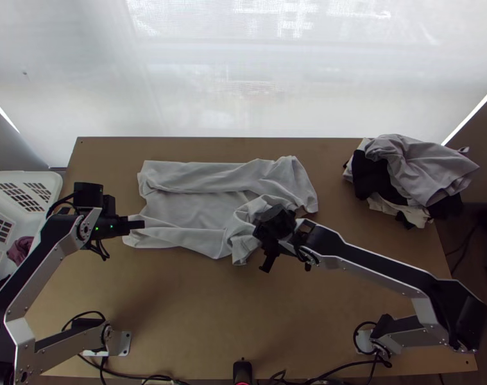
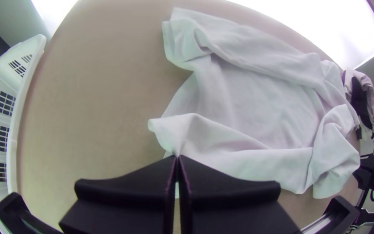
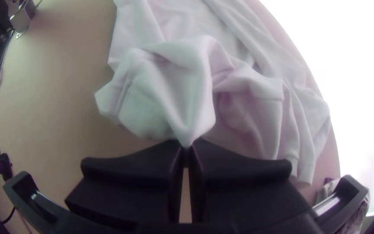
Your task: Fold the t-shirt
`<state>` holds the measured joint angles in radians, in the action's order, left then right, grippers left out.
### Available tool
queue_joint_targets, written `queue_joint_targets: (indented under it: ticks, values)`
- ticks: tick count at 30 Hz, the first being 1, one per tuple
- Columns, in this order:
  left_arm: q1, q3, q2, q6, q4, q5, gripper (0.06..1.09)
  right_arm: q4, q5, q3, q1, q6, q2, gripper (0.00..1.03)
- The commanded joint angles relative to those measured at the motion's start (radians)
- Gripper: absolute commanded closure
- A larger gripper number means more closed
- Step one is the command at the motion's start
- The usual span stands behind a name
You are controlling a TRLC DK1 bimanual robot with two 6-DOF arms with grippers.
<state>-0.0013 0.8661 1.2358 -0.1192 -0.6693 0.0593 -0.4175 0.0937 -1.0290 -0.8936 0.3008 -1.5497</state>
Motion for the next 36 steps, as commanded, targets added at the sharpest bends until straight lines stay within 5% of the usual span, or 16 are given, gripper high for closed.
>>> queue_joint_targets:
  ticks: [1,14,25,36]
  values:
    - [0.007,0.014,-0.108,0.007,-0.052,0.002,1.05,-0.231,-0.02,-0.019,0.068,0.02,0.183,1.0]
    - [0.009,0.005,-0.283,0.033,-0.15,0.031,1.05,-0.612,-0.029,-0.062,0.085,0.029,0.47,1.0]
    - [-0.003,0.019,-0.386,0.059,-0.273,0.129,1.05,-0.954,-0.199,-0.224,0.025,-0.026,0.531,1.0]
    - [0.003,0.093,-0.411,0.062,-0.329,0.131,1.05,-1.043,-0.212,-0.442,-0.114,-0.063,0.435,1.0]
